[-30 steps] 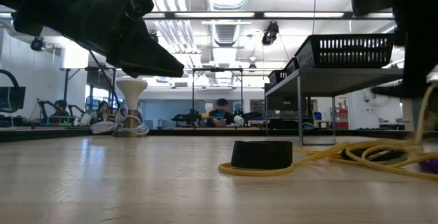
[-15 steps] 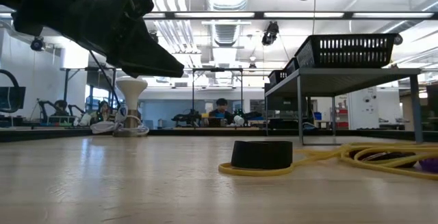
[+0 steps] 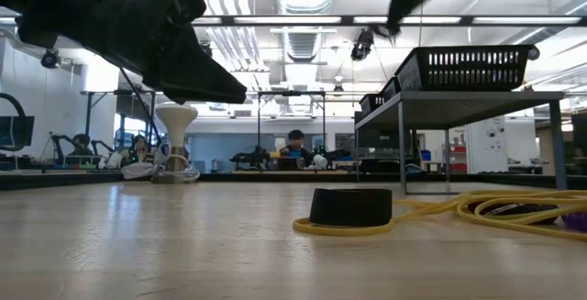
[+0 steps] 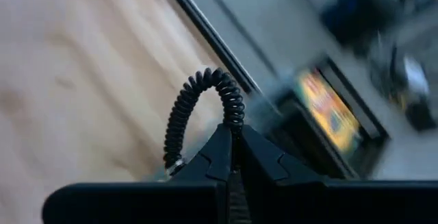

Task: Pick & Place Office Desk Supplies
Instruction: Put the black spring keychain into the middle black bin on the shelf

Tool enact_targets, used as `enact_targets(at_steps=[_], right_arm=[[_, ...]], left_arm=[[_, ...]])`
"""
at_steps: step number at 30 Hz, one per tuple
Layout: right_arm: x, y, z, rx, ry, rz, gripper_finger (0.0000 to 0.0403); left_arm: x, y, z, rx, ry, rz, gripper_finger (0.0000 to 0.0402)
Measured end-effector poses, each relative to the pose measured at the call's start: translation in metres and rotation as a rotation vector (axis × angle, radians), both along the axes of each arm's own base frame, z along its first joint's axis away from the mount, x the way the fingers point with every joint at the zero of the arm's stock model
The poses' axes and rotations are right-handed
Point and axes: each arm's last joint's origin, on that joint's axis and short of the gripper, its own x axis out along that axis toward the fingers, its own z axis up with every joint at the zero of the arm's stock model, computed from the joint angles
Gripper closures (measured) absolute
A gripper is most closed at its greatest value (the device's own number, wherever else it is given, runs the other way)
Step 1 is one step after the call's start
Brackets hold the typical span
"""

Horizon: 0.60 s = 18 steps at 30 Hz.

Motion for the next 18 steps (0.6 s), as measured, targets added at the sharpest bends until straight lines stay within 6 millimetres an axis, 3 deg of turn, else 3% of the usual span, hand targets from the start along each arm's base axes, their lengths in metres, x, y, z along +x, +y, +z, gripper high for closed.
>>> enact_targets(at_steps=[5, 9, 13, 18], right_arm=[[-0.022, -0.076, -0.007, 0.217, 0.057, -0.138, 0.039], [-0.04, -0.116, -0.016, 0.289, 0.084, -0.235, 0.039], [-0.051, -0.135, -0.023, 0.369, 0.091, -0.259, 0.039], [-0.058, -0.139, -0.026, 0.414, 0.113, -0.295, 0.039]], left_arm=[[0.0, 0.0, -0.001, 0.002, 0.006, 0.0, 0.0233], [0.0, 0.0, -0.001, 0.002, 0.007, 0.0, 0.0233], [0.0, 0.0, -0.001, 0.003, 0.009, 0.0, 0.0233], [0.0, 0.0, -0.001, 0.003, 0.009, 0.0, 0.0233]])
